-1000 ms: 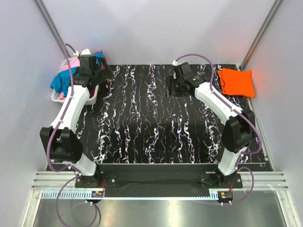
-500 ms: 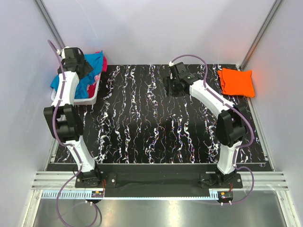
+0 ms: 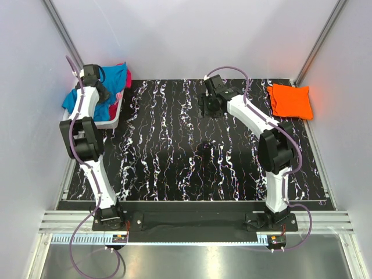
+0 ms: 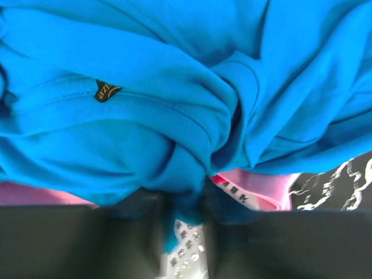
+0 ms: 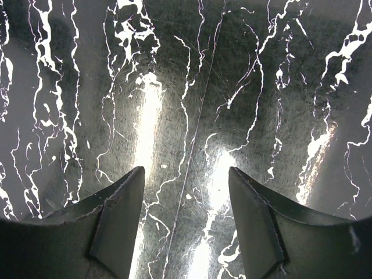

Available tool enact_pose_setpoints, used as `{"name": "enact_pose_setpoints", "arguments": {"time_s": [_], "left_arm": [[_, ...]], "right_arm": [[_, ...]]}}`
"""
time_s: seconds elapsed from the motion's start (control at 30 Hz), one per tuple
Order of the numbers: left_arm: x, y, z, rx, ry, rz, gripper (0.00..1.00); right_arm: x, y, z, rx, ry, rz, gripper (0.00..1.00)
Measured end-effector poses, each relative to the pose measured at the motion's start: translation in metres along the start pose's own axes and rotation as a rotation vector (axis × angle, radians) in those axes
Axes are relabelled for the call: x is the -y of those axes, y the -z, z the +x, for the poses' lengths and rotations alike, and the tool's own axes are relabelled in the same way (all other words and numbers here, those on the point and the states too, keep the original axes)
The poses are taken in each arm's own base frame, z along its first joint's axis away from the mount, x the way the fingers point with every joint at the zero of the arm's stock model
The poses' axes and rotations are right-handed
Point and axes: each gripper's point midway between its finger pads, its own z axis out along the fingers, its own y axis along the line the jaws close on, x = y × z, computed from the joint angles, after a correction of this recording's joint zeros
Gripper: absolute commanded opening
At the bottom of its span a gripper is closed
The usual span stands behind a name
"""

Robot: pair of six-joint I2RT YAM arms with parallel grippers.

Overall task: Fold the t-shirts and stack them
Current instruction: Grab the tshirt from the pile

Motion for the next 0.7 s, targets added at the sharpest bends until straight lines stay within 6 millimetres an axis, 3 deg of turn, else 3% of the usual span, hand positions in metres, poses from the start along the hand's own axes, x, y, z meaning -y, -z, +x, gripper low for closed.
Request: {"name": "enact_pose_setpoints", "arguments": {"time_s": [0.17, 0.3, 0.4, 0.5, 0.6, 0.7], "left_arm": [[0.001, 0.005, 0.000, -0.005, 0.008, 0.006, 0.00], [0.001, 0.030, -0.001, 0.017, 0.006, 0.011, 0.00], [0.012, 0.072, -0.006, 0.075, -0.024, 0.035, 0.00], [0.038, 0.125, -0.015, 0.153, -0.062, 0.116, 0.00], [0.066, 0.185, -0.024, 0.236, -0.100, 0.232, 0.09], [0.082, 0.232, -0.033, 0.293, -0.124, 0.332, 0.10]], "right_arm": [[0.001, -0.005, 0.003, -0.022, -0.003, 0.009, 0.65], [0.001, -0.009, 0.003, -0.034, -0.010, 0.012, 0.65], [0.000, -0.012, 0.002, -0.038, -0.010, 0.014, 0.64], [0.000, -0.013, -0.001, -0.031, -0.009, 0.014, 0.64], [0.001, -0.010, -0.006, -0.017, -0.004, 0.028, 0.65], [0.005, -0.005, -0.017, 0.015, 0.007, 0.055, 0.65]]}}
